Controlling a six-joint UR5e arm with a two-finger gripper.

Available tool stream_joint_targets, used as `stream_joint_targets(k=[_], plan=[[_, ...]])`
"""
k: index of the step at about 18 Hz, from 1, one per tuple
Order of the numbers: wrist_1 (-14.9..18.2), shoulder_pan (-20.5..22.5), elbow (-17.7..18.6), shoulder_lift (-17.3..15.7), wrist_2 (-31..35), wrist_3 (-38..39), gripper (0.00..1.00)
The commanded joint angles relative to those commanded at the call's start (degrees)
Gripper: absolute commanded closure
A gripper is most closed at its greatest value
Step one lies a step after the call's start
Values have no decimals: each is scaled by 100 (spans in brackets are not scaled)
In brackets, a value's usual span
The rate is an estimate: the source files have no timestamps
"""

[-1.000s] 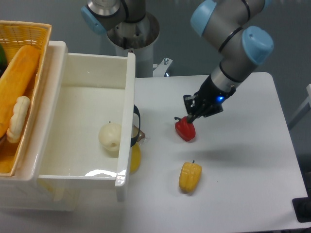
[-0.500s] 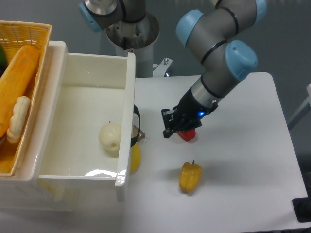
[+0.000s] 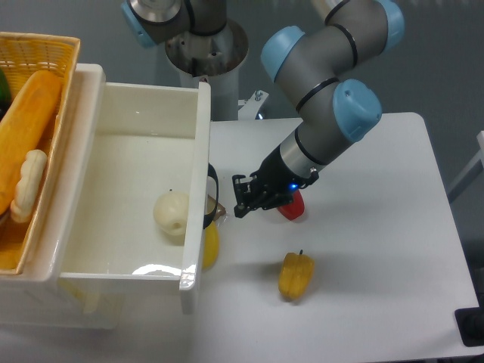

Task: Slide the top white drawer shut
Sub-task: 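Lower the gripper and bring it against the drawer's front panel, then push the drawer front with the gripper to slide the drawer shut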

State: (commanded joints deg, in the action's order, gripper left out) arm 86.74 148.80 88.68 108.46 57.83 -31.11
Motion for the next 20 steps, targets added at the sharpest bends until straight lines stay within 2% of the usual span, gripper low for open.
stream_joint_targets(k=[3,20], plan=[[141,-70,0,-18,-9,-9,96],[194,-281,-9,-62,-97,79,97]])
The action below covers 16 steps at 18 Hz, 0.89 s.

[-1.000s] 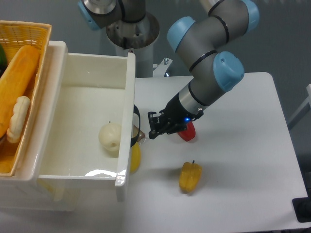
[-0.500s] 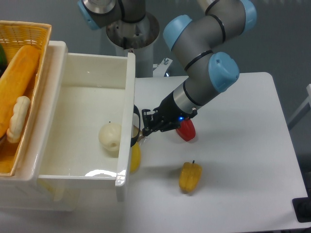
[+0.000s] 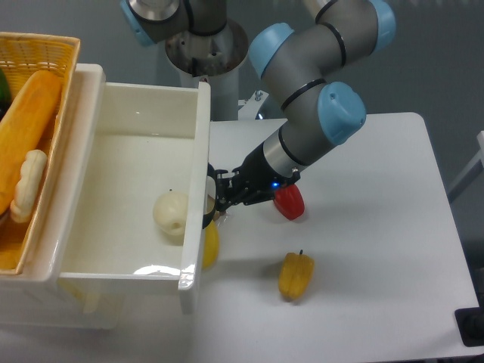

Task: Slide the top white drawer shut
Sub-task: 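Push the drawer front with the gripper to slide the drawer shut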

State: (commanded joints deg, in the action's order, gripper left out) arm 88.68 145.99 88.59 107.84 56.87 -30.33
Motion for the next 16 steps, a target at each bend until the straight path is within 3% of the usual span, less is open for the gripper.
stream_joint_targets(k=[16], plan=[[-62,-290,-26,-53,-114,255,97]])
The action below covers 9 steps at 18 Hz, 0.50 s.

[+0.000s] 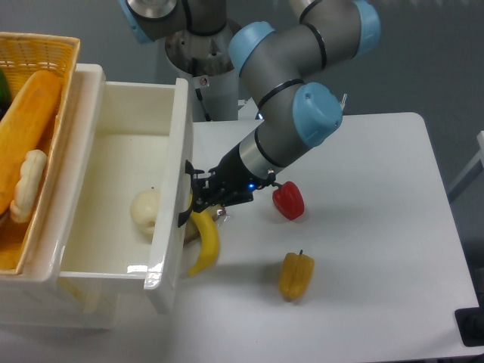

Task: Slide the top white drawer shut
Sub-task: 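Push the drawer front with the gripper to slide the drawer shut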

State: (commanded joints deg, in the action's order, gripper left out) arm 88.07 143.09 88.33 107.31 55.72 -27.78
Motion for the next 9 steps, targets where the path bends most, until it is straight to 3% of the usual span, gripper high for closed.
stream_joint_targets(k=[9], plan=[[-88,-193,17,9,0,219,97]])
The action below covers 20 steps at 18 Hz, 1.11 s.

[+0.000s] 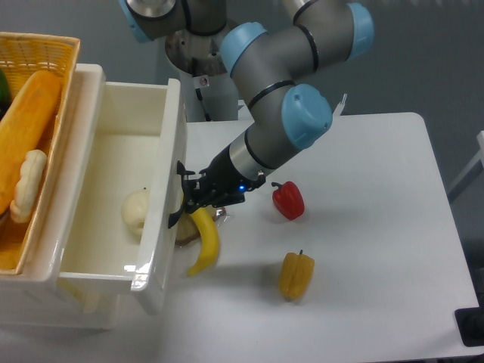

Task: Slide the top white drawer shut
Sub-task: 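Push the drawer front with the gripper to slide the drawer shut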

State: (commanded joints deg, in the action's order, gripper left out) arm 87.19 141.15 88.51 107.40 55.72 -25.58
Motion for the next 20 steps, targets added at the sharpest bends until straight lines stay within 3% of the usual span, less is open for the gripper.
stream_joint_targets(k=[10,20], plan=[[-149,-395,0,0,0,545,97],[-589,-800,9,35,0,1073,97]])
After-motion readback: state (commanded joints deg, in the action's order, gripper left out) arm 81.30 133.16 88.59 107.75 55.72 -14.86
